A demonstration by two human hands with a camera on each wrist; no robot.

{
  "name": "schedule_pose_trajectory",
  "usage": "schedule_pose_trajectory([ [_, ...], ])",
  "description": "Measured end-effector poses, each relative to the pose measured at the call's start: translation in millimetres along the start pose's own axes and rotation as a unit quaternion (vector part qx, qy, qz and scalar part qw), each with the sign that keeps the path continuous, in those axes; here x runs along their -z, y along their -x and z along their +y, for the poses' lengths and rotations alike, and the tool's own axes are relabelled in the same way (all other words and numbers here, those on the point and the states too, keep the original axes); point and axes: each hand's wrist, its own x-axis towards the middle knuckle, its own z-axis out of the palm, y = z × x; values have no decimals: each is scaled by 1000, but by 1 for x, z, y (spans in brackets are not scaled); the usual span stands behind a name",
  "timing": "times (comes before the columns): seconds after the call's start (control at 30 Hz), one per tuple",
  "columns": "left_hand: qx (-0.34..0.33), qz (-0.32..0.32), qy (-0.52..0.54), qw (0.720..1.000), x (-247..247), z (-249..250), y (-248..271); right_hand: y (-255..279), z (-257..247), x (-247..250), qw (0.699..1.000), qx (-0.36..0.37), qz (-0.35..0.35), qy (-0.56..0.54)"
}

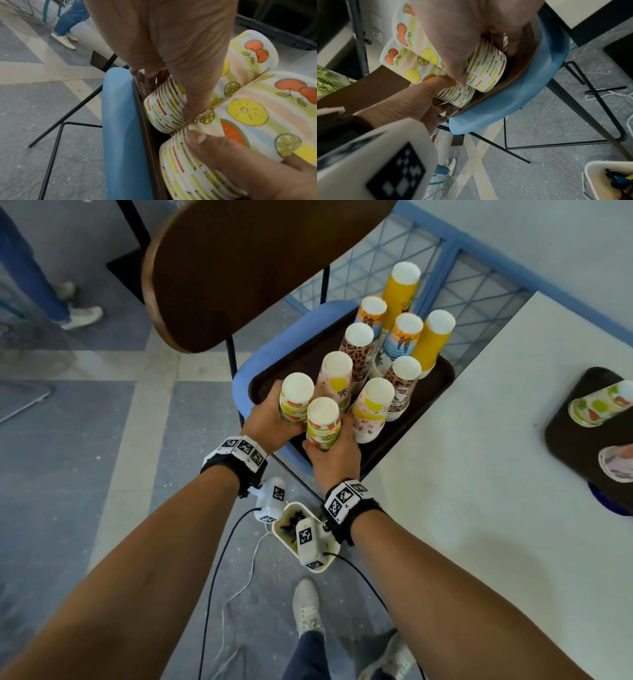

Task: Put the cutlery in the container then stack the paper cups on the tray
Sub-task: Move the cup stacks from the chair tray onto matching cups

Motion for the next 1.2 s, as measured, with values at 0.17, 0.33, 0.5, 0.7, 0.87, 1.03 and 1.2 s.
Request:
schedule_pose_trajectory([
  [0.17, -39, 36, 27, 998, 9, 25, 23, 9, -10, 29, 999, 8, -22, -37],
  [0.33, -43, 26, 77, 996, 14, 74, 64, 21, -28, 90, 998, 19, -37, -44],
  [0.5, -64, -34, 162, 984, -23, 128, 105, 36, -33, 187, 997, 25, -46, -59],
  [0.7, -56, -100, 175, 978, -103, 206, 136, 55, -6, 306, 996, 11, 10, -84],
  [0.87, -98, -125, 154, 975, -168, 290, 135, 52, 18, 390, 994, -15, 58, -89],
  [1.03, -142, -143, 120, 972, -208, 359, 103, 11, 36, 443, 990, -52, 111, -70],
  [1.2, -167, -163, 107, 967, -237, 408, 23, -72, 47, 469, 980, -72, 168, -78],
])
